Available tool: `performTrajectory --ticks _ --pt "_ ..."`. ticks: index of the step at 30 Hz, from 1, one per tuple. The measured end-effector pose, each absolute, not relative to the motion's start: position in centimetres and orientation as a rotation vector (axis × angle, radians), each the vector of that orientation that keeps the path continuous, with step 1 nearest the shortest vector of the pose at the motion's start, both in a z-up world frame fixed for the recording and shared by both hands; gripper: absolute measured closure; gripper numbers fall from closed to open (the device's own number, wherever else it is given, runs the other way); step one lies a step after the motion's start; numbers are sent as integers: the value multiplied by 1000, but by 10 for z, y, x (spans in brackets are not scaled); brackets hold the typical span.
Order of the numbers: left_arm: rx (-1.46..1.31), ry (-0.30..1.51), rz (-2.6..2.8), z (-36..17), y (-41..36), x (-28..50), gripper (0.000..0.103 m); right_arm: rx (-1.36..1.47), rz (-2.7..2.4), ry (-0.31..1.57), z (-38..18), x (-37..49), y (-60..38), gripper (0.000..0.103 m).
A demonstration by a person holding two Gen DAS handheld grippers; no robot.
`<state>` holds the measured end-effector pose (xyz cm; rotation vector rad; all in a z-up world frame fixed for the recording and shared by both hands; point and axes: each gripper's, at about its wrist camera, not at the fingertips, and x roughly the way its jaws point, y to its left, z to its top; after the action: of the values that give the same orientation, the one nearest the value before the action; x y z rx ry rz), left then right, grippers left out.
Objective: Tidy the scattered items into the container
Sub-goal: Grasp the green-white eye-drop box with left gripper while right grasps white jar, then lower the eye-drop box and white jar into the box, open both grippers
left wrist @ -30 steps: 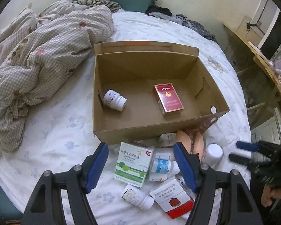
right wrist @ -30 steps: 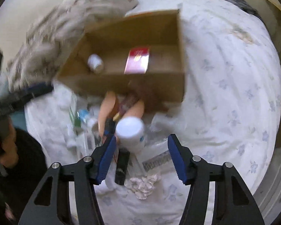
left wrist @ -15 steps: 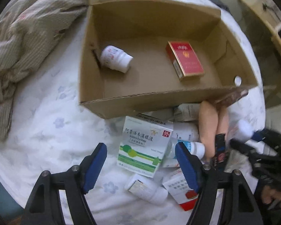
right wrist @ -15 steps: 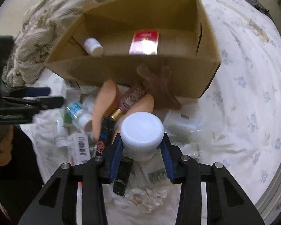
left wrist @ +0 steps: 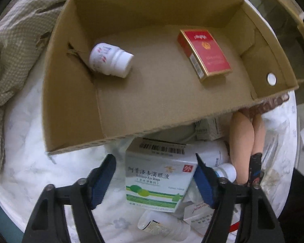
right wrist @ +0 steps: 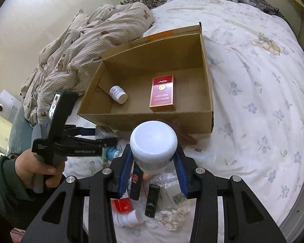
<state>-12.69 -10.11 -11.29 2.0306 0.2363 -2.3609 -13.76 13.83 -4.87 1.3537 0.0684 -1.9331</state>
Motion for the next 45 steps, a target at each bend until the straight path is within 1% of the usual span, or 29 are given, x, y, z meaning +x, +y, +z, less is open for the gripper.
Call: performTrajectory --ticks 5,8,12,15,22,25,33,37,45 --pt "1969 275 -2400 -90 -108 -112 47 1352 -1932 41 -44 -145 141 60" --pt "1923 262 -2457 -61 -105 -95 47 1334 -1933 9 -37 -147 142 60" --pt "1830 157 -2535 -20 -97 -73 47 1278 -1942 -22 -21 -145 144 60" --pt "1744 119 -2570 3 -106 -65 47 1258 -1943 -37 -15 -142 147 60" --pt "1549 179 -2615 29 -123 -84 47 1254 -1964 -36 -11 -137 153 60" --pt "1524 221 -2631 33 -122 -103 47 1242 -1978 -40 -8 -137 153 60" --pt "1440 145 -2667 23 -110 -142 47 1196 -2031 -7 -9 -155 139 60" --pt "1442 192 -2661 7 -113 -148 47 1216 -2050 -19 -16 -169 133 60" --pt "1453 271 -2647 -22 -119 -164 47 1237 -2073 58 -40 -197 106 60"
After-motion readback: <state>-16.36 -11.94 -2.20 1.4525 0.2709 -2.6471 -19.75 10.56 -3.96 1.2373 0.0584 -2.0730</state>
